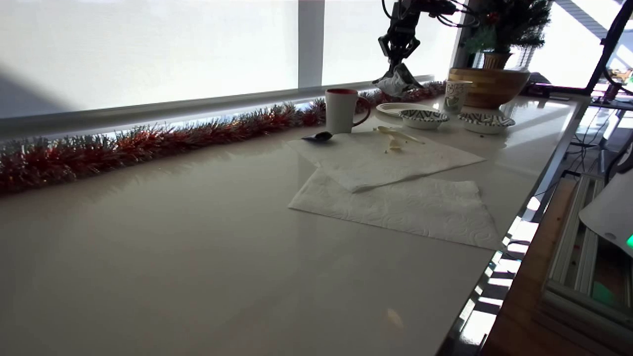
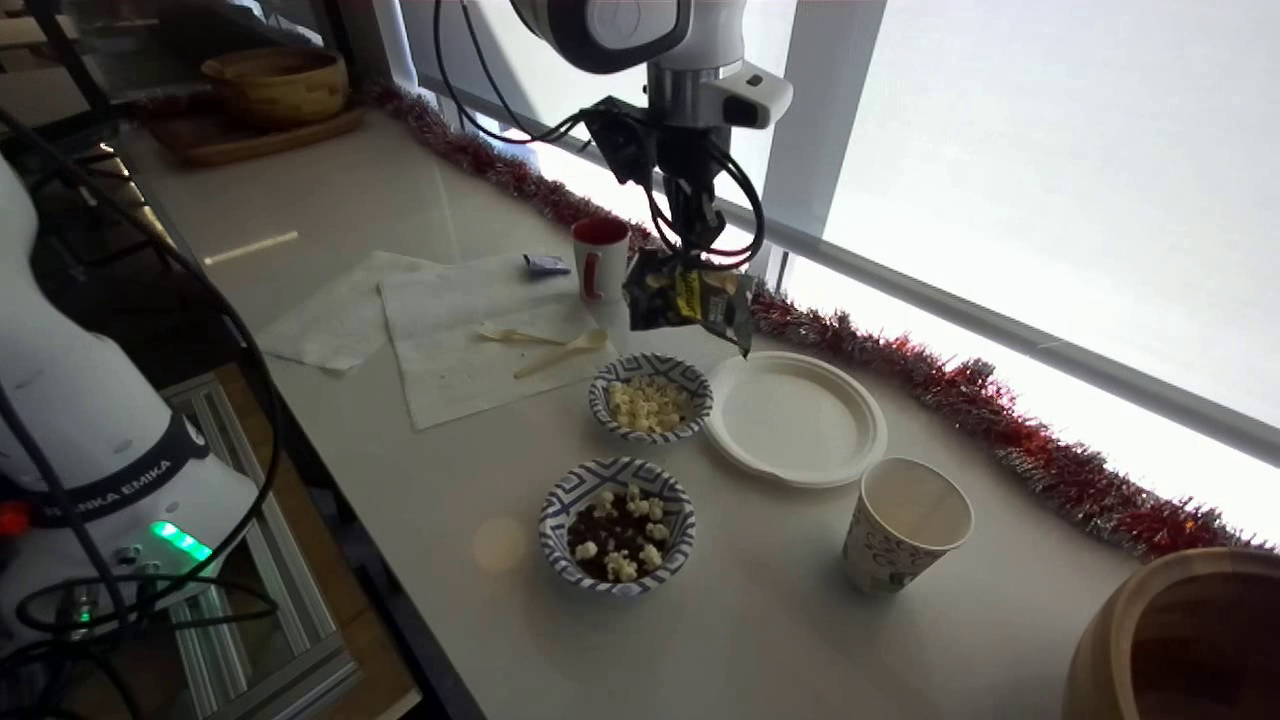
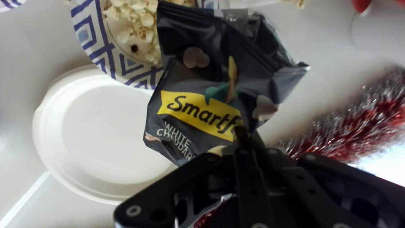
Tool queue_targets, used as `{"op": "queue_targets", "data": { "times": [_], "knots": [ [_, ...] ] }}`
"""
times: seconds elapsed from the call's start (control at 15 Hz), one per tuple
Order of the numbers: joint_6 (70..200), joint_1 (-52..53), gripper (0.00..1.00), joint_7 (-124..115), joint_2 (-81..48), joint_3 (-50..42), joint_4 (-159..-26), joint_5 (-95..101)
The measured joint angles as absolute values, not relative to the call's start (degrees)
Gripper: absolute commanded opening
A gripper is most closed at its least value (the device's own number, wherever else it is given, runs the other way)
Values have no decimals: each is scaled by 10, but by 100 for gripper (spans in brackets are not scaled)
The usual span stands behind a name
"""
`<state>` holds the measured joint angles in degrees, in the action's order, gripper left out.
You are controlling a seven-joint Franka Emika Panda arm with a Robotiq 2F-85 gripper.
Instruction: Move the black packet to the left
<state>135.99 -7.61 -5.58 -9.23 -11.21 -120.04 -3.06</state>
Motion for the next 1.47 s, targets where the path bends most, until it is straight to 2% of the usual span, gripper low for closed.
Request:
{"op": "queue_targets", "data": {
  "times": [0.4, 0.93, 1.47],
  "knots": [
    [1306, -59, 3, 4, 2, -72, -1285, -1],
    [1300, -15, 3, 22, 114, -10, -1407, 37],
    [1338, 68, 1, 43, 147, 59, -1474, 36]
  ]
}}
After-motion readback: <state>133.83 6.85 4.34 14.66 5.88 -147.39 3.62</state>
